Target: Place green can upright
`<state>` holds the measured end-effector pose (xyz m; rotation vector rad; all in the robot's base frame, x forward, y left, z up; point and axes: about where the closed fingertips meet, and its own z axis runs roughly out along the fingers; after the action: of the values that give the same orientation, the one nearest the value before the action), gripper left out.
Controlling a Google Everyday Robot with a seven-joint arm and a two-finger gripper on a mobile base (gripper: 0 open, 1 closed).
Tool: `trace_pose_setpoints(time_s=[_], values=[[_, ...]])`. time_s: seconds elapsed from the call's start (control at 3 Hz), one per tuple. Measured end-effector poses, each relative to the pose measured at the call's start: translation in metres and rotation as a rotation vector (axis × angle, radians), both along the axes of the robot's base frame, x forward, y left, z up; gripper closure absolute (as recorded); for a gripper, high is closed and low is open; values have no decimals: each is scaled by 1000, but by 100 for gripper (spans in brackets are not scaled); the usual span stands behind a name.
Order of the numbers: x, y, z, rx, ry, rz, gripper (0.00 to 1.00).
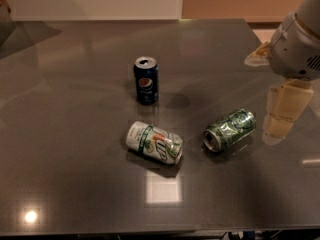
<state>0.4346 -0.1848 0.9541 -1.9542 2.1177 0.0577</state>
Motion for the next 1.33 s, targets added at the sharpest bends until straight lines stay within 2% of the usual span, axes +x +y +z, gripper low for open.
trace_pose_setpoints(time_s=[0.33, 0.67, 1.0, 1.33], values=[[-4, 16, -30, -7, 43, 135, 0], [-4, 23, -58, -22, 52, 234, 0], [2, 26, -81, -25, 49, 299, 0], [5, 30, -102, -25, 72, 367, 0]])
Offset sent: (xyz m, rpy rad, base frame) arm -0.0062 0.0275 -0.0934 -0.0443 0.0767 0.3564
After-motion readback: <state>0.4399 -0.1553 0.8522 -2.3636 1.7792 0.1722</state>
